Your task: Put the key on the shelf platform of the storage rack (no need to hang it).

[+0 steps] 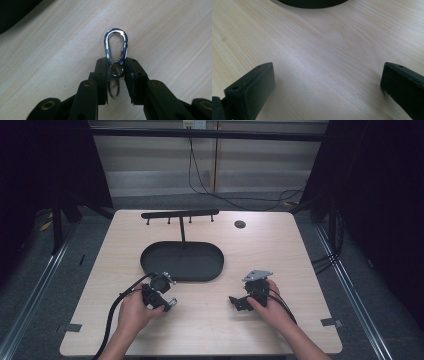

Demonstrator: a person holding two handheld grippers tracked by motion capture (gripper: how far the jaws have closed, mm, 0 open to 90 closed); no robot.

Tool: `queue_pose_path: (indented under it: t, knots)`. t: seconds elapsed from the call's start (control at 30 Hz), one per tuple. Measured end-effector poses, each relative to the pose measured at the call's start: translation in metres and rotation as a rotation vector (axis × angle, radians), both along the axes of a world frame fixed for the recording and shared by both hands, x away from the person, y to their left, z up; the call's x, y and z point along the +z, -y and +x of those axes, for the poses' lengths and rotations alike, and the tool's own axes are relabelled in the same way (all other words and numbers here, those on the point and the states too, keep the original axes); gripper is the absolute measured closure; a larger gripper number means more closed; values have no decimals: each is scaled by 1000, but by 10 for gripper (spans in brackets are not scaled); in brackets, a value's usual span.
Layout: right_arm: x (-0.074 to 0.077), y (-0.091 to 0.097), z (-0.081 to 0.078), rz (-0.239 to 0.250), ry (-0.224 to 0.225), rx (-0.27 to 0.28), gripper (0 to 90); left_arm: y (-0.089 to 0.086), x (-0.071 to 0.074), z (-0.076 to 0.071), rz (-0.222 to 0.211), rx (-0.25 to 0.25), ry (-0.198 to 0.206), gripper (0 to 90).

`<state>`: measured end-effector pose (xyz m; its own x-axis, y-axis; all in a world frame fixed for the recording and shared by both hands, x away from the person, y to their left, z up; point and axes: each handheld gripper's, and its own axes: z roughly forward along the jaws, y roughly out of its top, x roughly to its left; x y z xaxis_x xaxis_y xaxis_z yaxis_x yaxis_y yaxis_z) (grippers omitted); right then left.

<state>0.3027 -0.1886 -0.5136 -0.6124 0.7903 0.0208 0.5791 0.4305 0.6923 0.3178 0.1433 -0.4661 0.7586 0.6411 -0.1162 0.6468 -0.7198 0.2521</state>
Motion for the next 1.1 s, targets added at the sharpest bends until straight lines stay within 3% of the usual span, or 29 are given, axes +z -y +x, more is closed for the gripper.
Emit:
queue_pose_path:
  t: [0.37,0.73,1.1]
  knots:
    - [0,0,0,0,2,1,0,-5,12,2,-18,-6,-13,727]
    - [0,0,0,0,1,0,0,-8,22,4,-54,19,-10,727]
    - [0,0,0,-1,2,0,0,-4,37,12,-50,13,-17,728]
